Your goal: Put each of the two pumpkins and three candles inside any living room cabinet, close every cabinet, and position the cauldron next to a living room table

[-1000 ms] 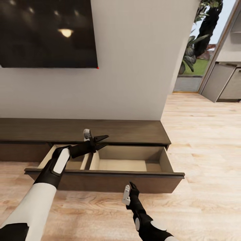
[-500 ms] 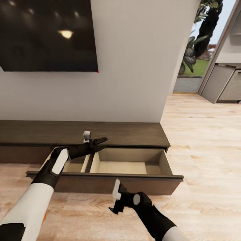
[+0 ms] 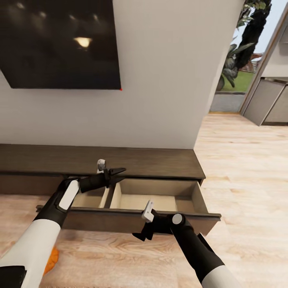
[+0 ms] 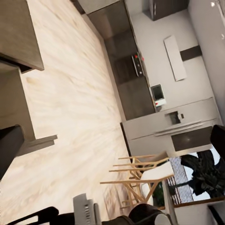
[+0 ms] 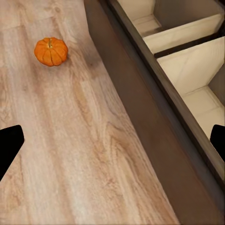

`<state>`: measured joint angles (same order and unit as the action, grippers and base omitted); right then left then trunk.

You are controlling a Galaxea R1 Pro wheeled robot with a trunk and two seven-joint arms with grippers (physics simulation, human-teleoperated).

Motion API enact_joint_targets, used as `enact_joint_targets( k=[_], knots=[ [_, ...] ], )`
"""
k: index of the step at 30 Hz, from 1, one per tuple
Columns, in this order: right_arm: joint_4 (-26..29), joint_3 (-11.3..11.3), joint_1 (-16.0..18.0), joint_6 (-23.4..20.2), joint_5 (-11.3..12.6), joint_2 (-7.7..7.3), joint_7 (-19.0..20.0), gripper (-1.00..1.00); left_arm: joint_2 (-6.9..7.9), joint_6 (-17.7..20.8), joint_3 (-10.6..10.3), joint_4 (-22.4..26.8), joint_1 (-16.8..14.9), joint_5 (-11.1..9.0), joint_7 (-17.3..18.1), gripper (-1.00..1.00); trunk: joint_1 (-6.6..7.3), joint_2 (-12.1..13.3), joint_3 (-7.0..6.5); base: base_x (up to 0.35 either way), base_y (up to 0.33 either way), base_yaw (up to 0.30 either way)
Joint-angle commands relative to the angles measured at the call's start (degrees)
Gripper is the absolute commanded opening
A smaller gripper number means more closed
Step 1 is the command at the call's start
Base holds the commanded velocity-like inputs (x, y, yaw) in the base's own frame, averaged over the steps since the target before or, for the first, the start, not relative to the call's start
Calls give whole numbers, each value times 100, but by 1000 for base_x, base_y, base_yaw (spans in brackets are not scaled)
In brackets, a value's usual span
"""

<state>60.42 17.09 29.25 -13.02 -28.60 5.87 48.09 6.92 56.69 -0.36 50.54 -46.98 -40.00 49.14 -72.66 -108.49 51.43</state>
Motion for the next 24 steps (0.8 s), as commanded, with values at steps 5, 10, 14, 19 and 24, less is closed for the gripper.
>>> enact_joint_targets(
  k=[5, 10, 14, 19, 24],
  knots=[
    [-4, -3, 2, -34, -23, 2, 5, 100, 4, -42, 19, -153, 0, -7, 19, 100, 1, -2, 5, 0, 0, 269],
    [-16, -4, 2, -34, -23, 2, -1, 100, 17, -67, 33, -237, -1, -8, 25, 100, 1, -2, 5, 0, 0, 289],
    [-60, -4, -3, -28, -31, 9, -11, 100, 19, -70, 104, -270, 1, -9, 26, 100, 1, -2, 5, 0, 0, 291],
    [-104, -3, -5, -21, -36, 11, -18, 100, 19, -70, 185, -279, -1, -8, 29, 100, 1, -2, 5, 0, 0, 291],
    [-109, -3, -7, -24, -40, 11, -19, 100, 19, -71, 193, -281, 2, -8, 27, 100, 1, -2, 5, 0, 0, 291]
  ],
)
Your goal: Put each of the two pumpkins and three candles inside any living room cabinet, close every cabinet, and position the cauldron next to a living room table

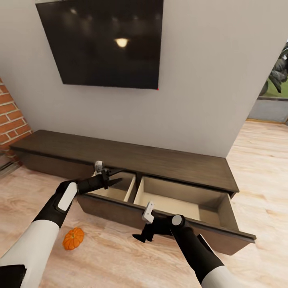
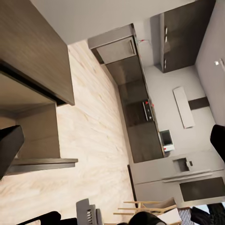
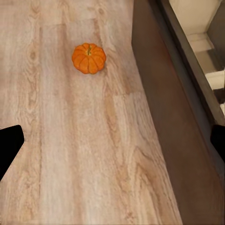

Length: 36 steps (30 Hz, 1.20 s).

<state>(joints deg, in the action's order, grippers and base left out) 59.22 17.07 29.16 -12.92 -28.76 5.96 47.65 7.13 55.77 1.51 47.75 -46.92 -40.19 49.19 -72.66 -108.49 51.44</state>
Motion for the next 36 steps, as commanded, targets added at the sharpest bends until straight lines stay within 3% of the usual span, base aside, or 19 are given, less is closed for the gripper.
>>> enact_joint_targets(
  k=[1, 23, 34, 36],
  knots=[
    [11, -2, 2, -33, -24, 3, 25, 100, 1, 22, 7, -2, -5, 11, 21, 100, 1, -2, 5, 0, 0, 291],
    [-50, -2, 4, -9, -40, 1, -9, 100, 113, 22, 7, -2, -3, 11, 29, 100, 1, -2, 5, 0, 0, 291],
    [-239, 3, 2, 5, -11, 12, -564, 100, 126, 22, 13, -9, -5, 11, 27, 100, 1, -2, 5, 0, 0, 293],
    [-315, 5, 1, -4, -9, 36, -855, 100, 285, 22, 80, -24, -3, 10, 25, 100, 1, -2, 5, 0, 0, 294]
  ],
)
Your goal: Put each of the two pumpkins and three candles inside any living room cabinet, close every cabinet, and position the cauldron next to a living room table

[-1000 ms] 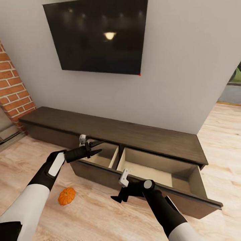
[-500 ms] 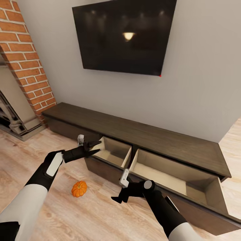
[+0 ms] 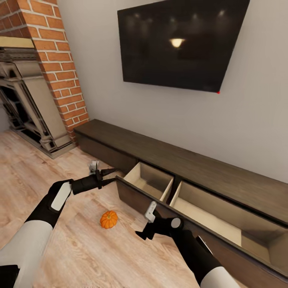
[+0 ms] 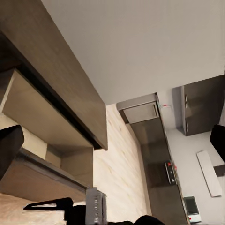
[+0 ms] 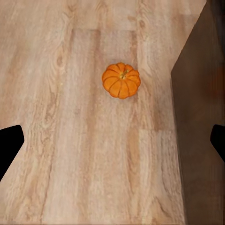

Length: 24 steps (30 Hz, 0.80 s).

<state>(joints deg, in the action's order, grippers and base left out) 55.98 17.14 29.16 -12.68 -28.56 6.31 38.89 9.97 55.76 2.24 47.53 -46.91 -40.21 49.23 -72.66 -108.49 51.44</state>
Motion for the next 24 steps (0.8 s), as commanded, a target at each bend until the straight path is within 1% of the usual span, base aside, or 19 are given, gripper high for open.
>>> enact_joint_targets(
  k=[1, 2, 4, 5, 6, 7, 8, 9, 11, 12, 13, 14, 15, 16, 21, 24],
  knots=[
    [-59, -1, 2, -30, -27, 11, -132, 100, 40, 23, 24, -28, -3, 12, 23, 100, 1, -2, 5, 0, 0, 294],
    [-166, -1, 2, -35, -23, 23, -406, 100, 81, 23, 40, -64, -3, 12, 24, 100, 1, -2, 5, 0, 0, 295],
    [-270, -5, 2, -39, -15, 37, -804, 100, 132, 26, 50, -103, -3, 13, 20, 100, 1, -2, 5, 0, 0, 295],
    [-324, -4, 2, -42, -12, 46, -1091, 100, 212, 28, 54, -142, -3, 13, 18, 100, 1, -2, 5, 0, 0, 295],
    [-361, -3, 2, -44, -8, 50, -1267, 100, 287, 30, 52, -179, -3, 13, 18, 100, 1, -2, 5, 0, 0, 295],
    [-432, -1, 2, -43, 1, 57, -1511, 100, 436, 30, 50, -256, -3, 13, 21, 100, 1, -2, 5, 0, 0, 295],
    [-478, -1, 2, -43, 15, 59, -1630, 100, 526, 31, 49, -301, -3, 13, 23, 100, 1, -2, 5, 0, 0, 296],
    [-549, 0, 2, -38, 90, 59, -1769, 100, 670, 31, 49, -369, -3, 13, 24, 100, 1, -2, 3, 0, 0, 296],
    [-608, -2, 2, -29, 277, 52, -1901, 100, 861, 33, 49, -436, -3, 13, 25, 100, 1, -2, -2, 0, 0, 293],
    [-628, -4, 2, -23, 432, 37, -1953, 100, 981, 34, 48, -490, -3, 13, 25, 100, 1, -2, -7, 0, 0, 219],
    [-638, -4, 2, -20, 524, 31, -1973, 100, 1048, 36, 48, -535, -3, 13, 25, 100, 1, -2, -14, 0, 0, 176],
    [-645, -4, 2, -18, 593, 30, -1986, 100, 1118, 38, 50, -588, -3, 13, 25, 100, 1, -2, -21, 0, 0, 149],
    [-648, -5, 2, -18, 618, 31, -1990, 100, 1155, 38, 51, -617, -3, 13, 27, 100, 1, -2, -29, 0, 0, 139],
    [-654, -4, 2, -17, 671, 38, -1999, 100, 1259, 39, 54, -710, -3, 13, 34, 100, 1, -2, -37, 0, 0, 117],
    [-718, 0, 2, -16, 730, 52, -2026, 100, 1418, 32, 59, -968, -3, 11, 13, 100, 1, -2, -77, 0, 0, 113],
    [-754, 0, 2, -11, 736, 54, -2078, 100, 1442, 26, 83, -1061, -3, 9, 2, 100, 1, -2, -83, 0, 0, 35]
  ],
)
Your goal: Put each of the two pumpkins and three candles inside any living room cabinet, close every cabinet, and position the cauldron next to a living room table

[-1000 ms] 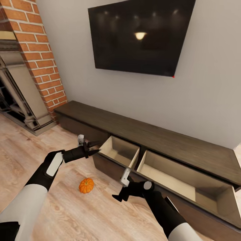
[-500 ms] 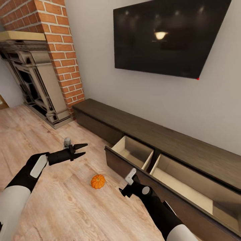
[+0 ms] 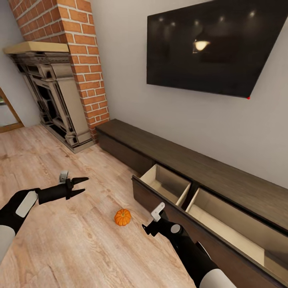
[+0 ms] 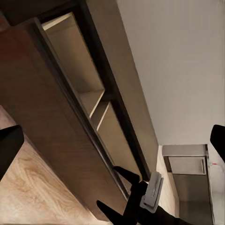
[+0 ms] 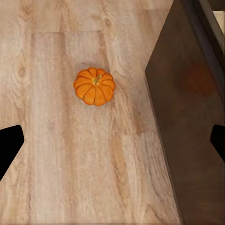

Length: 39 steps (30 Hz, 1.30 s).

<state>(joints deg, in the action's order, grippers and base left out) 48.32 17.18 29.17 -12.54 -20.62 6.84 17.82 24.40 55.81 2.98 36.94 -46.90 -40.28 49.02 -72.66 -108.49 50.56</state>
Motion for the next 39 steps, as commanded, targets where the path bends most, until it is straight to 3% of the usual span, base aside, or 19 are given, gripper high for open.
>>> enact_joint_targets(
  k=[1, 10, 22, 32, 39],
  knots=[
    [6, -4, 1, -23, -57, 1, 22, 100, 4, 19, 24, -12, -3, 15, 25, 100, 1, -2, 4, 0, 0, 12],
    [-173, -3, 1, -15, -65, 2, 8, 100, 146, 21, 238, -125, -3, 9, 66, 100, 1, -2, 3, 0, 0, 2],
    [-329, 0, 1, 21, -74, 2, 9, 100, 82, 17, 256, -193, -3, 2, 82, 100, 1, -2, -11, 0, 0, 0],
    [-617, 4, 1, 525, -74, 6, 9, 100, 23, 9, 255, -193, -3, 2, 82, 100, 1, -2, -98, 0, 0, 0],
    [-783, 3, 1, 649, -37, 8, 2, 100, 21, 17, 256, -188, -3, -6, 89, 100, 1, -2, -162, 0, 0, 0]
  ],
)
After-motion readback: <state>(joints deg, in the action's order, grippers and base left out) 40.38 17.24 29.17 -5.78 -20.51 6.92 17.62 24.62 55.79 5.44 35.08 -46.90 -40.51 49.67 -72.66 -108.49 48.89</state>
